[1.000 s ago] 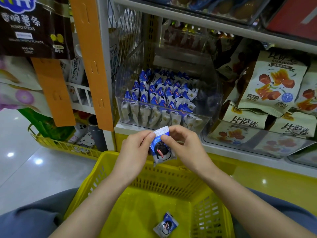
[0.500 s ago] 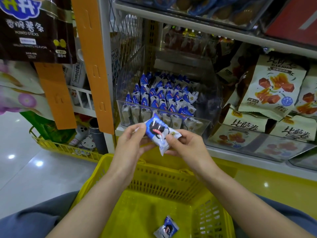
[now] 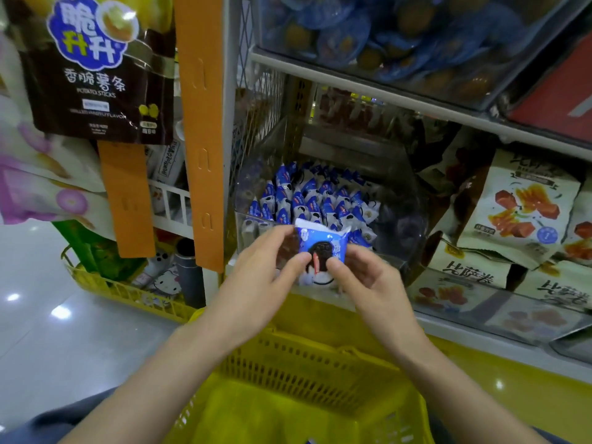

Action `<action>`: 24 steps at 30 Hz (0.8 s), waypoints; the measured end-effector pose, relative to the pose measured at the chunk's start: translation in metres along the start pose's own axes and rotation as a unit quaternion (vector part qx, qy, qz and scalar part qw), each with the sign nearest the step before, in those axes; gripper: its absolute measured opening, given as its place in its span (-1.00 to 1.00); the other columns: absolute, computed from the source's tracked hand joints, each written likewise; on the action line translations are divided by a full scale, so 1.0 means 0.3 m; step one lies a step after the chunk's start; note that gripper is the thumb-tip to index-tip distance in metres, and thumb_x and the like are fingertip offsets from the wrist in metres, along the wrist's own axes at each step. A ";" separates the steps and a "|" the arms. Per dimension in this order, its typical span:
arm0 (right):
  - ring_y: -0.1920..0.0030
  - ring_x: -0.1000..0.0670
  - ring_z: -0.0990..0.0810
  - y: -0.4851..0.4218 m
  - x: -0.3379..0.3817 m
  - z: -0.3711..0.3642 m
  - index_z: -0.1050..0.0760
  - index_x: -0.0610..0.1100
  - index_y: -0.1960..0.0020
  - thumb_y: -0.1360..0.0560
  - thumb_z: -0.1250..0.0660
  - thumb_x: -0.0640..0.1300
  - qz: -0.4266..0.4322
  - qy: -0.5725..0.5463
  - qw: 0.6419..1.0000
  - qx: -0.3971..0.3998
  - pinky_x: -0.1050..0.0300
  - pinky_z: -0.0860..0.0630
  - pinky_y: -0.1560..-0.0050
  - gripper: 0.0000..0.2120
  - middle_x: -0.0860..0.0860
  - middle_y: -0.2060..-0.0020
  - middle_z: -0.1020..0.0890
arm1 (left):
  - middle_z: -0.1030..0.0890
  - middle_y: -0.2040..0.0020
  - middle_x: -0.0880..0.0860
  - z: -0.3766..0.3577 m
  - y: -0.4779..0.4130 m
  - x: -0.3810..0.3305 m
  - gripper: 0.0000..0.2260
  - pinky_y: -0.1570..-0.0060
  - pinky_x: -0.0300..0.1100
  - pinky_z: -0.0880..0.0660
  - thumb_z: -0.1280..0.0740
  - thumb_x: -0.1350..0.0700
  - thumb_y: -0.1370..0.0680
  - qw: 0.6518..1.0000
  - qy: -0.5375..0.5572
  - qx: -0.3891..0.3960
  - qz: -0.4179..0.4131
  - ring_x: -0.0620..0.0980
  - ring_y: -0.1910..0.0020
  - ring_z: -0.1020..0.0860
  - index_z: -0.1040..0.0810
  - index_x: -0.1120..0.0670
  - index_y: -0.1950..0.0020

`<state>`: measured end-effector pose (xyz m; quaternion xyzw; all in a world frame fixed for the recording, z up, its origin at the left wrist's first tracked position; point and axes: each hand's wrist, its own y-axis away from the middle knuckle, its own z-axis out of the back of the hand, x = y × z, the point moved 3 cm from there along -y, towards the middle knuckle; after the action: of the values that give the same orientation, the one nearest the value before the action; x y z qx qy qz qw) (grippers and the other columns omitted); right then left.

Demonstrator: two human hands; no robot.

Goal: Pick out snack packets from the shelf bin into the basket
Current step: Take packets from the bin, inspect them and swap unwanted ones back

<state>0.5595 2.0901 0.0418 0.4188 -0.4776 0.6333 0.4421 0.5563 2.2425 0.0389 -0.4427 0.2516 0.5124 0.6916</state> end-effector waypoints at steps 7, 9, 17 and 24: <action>0.11 0.03 -0.56 -0.377 0.019 0.040 -0.52 -0.21 -0.12 -0.51 -0.30 -0.06 -0.038 0.123 0.981 -0.143 0.12 -0.47 0.04 -0.73 -0.02 0.12 -0.61 | -0.48 -0.22 0.00 0.095 -0.143 0.071 -0.66 -0.14 -0.20 -0.24 -0.07 -0.04 -0.62 0.951 -0.301 0.018 -0.073 -0.03 -0.21 -0.40 -0.36 0.04 -0.33; 0.15 -0.03 -0.49 -0.505 0.001 0.012 -0.50 -0.29 -0.04 -0.51 -0.30 -0.08 -0.045 0.165 0.974 -0.152 0.07 -0.43 0.09 -0.74 -0.08 0.23 -0.54 | -0.54 -0.10 -0.02 0.077 -0.147 0.088 -0.71 -0.06 -0.20 -0.18 -0.03 -0.04 -0.62 0.929 -0.355 0.027 -0.096 -0.01 -0.11 -0.45 -0.45 0.02 -0.20; 0.03 -0.07 -0.45 -0.729 -0.127 -0.044 -0.45 -0.25 -0.12 -0.49 -0.33 -0.02 -0.128 0.425 0.896 0.031 0.16 -0.33 0.14 -0.66 -0.11 0.05 -0.46 | -0.61 0.22 0.00 0.055 -0.156 0.115 -0.67 0.05 -0.15 -0.29 -0.03 0.02 -0.57 0.919 -0.372 -0.023 -0.131 0.04 0.20 -0.56 -0.56 0.07 0.13; -0.05 -0.07 -0.52 -0.760 -0.134 -0.084 -0.42 -0.20 -0.25 -0.51 -0.30 0.02 -0.104 0.494 0.857 0.103 0.09 -0.43 0.02 -0.59 -0.14 -0.13 -0.54 | -0.60 0.22 -0.01 0.046 -0.157 0.121 -0.69 0.07 -0.13 -0.46 -0.05 0.05 -0.55 0.914 -0.374 -0.047 -0.146 0.02 0.20 -0.56 -0.57 0.06 0.13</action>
<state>0.7861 2.1430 0.0520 0.1415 -0.0822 0.7530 0.6373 0.6115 2.2683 0.0333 -0.2822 -0.1176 0.5452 0.7806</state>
